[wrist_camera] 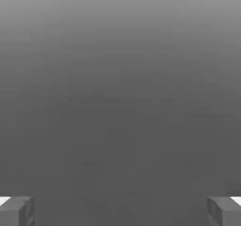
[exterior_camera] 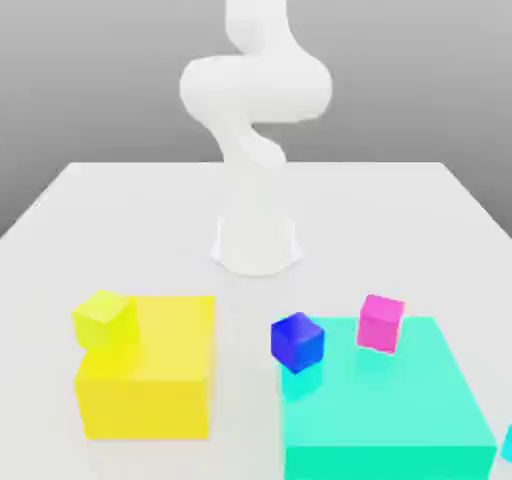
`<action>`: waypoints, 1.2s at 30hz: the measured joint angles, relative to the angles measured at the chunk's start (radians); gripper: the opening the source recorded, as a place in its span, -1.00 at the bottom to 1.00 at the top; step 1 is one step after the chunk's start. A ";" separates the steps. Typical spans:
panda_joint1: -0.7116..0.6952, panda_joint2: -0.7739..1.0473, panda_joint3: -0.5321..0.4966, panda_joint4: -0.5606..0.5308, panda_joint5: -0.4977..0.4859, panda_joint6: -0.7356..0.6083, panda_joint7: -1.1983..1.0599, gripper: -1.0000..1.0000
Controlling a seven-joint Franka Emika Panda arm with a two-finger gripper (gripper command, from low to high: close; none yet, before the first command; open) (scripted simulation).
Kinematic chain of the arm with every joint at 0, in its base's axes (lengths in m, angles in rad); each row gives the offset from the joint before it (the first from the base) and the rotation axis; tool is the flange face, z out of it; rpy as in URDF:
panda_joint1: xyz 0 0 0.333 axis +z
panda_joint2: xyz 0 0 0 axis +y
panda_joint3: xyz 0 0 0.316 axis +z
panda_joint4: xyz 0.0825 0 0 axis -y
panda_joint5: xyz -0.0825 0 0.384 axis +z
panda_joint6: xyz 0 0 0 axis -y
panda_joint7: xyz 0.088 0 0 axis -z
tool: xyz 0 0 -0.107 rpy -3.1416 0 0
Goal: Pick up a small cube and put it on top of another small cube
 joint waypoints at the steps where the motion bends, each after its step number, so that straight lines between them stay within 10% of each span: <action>1: -0.004 0.037 0.018 0.005 0.010 0.008 0.037 0.00; 20: 0.020 0.694 0.350 0.088 -0.096 0.152 0.895 0.00; 36: 0.331 1.269 0.240 0.174 -0.328 0.316 1.594 0.00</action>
